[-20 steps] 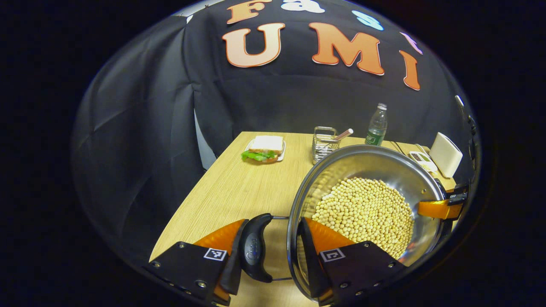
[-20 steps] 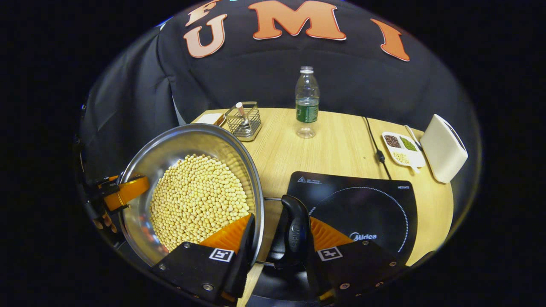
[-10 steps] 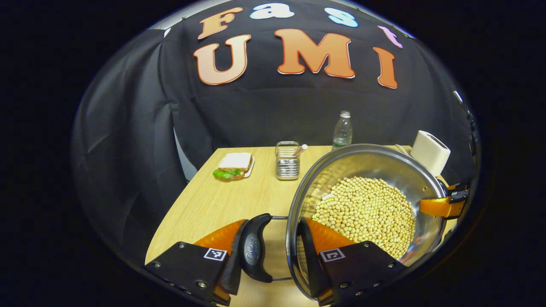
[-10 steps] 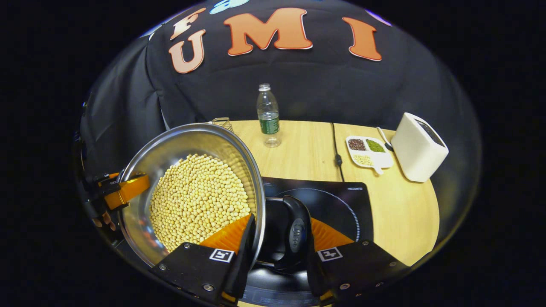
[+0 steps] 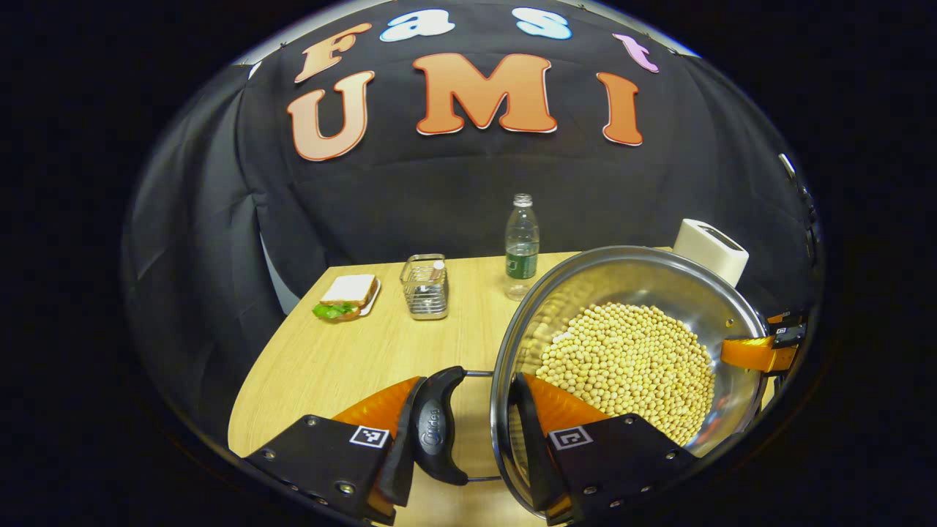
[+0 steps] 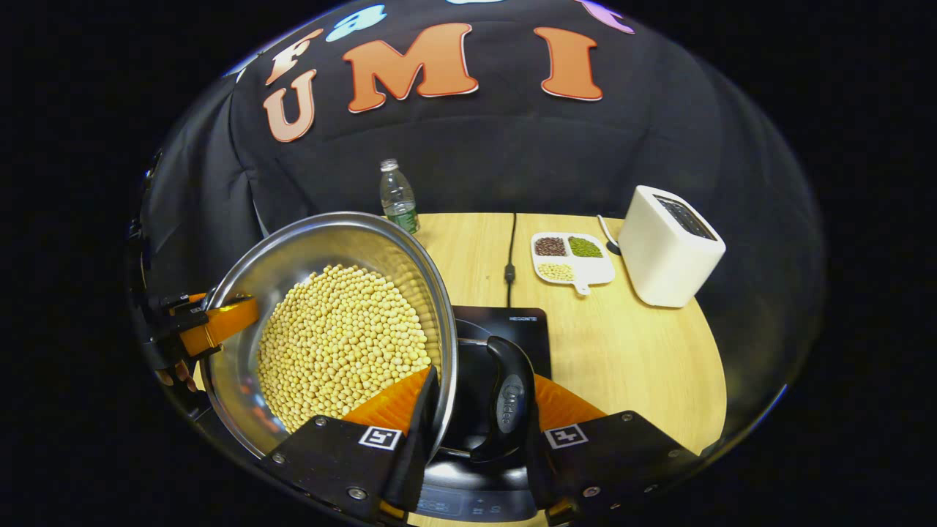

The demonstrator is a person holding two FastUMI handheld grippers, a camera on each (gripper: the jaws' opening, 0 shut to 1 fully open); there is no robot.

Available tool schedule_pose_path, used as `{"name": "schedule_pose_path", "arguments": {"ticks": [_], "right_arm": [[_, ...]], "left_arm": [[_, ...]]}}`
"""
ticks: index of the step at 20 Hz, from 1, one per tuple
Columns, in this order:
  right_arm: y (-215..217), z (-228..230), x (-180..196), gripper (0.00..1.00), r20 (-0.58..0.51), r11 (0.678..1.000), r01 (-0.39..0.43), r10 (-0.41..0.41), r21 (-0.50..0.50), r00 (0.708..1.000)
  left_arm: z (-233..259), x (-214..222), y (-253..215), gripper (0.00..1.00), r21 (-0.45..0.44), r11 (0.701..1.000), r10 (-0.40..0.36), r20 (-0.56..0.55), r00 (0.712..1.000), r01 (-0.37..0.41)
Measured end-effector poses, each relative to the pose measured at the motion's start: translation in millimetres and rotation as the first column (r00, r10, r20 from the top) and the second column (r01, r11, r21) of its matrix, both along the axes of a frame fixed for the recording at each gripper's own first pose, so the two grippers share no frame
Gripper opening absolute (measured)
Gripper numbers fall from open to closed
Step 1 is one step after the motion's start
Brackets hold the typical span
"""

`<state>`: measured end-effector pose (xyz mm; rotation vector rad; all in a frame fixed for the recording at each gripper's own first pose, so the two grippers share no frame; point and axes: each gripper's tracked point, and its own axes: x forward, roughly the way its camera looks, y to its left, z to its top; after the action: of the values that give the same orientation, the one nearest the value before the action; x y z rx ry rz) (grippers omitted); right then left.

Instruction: First push the handle of the pot to place it horizontally, then grasp the pot with both hands and set it on the induction cooktop.

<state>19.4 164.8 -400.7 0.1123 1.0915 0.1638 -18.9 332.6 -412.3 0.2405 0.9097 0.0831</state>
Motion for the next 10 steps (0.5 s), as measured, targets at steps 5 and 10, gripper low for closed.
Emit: {"name": "schedule_pose_path", "arguments": {"ticks": [5, 10], "right_arm": [[-47, -2, -4, 0.57, 0.003, 0.999, 0.036, -0.036, -0.002, 0.999], [-64, -10, 2, 0.57, 0.004, 0.999, 0.054, -0.054, -0.007, 0.999]], "left_arm": [[-2, 3, -1, 0.64, 0.005, 0.999, -0.034, 0.01, 0.999, 0.034], [-4, 5, -2, 0.64, 0.003, 0.999, -0.046, 0.003, 0.999, 0.046]]}}
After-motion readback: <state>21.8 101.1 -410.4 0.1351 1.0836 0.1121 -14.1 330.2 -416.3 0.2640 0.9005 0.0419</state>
